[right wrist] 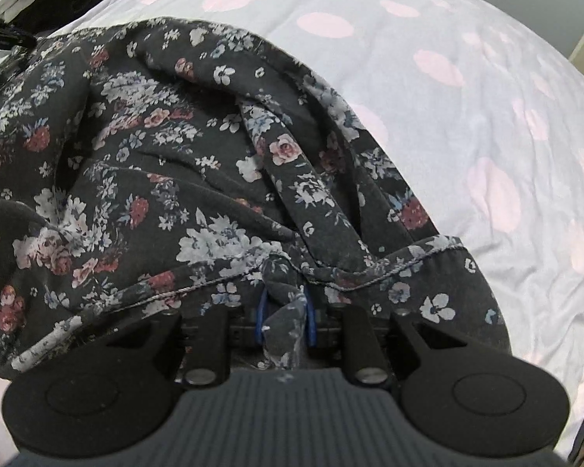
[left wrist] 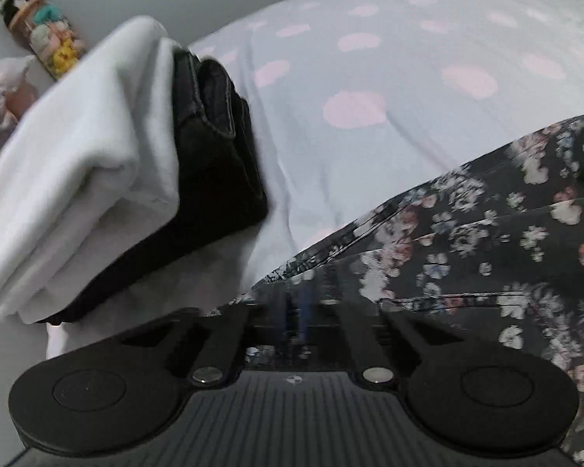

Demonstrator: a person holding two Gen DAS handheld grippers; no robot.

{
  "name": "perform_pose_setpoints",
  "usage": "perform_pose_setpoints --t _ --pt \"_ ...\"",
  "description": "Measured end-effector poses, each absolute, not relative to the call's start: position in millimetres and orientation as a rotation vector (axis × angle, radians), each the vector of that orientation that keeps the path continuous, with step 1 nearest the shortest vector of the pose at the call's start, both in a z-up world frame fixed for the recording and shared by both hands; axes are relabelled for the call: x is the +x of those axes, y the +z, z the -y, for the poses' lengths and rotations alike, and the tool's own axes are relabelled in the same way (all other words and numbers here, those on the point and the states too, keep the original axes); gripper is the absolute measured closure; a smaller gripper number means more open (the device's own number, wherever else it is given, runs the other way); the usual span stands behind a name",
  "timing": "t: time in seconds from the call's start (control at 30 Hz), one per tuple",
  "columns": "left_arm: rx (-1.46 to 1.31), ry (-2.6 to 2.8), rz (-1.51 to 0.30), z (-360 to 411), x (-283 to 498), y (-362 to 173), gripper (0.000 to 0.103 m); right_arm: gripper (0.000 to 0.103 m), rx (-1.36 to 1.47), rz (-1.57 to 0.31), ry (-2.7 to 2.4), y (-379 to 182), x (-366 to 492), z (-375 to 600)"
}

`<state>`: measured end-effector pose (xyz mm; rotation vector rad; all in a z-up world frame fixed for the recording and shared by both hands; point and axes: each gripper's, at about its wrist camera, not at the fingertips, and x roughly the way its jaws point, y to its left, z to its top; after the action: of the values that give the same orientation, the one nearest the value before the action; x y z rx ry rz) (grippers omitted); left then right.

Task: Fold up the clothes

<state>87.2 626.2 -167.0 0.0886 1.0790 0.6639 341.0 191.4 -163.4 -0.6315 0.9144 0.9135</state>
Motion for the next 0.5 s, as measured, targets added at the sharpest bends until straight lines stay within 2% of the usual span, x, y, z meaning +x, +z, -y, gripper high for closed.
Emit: perform_pose_setpoints --t 0.13,0.5 --pt "0.155 0.72 -1.034 -600 64 -137 0.103 0.091 -0.603 -0.892 0.905 -152 335 -188" --pt "0.16 0.92 -1.026 -569 -71 -55 0.103 0.095 -0.546 -0.834 0.931 -86 274 -135"
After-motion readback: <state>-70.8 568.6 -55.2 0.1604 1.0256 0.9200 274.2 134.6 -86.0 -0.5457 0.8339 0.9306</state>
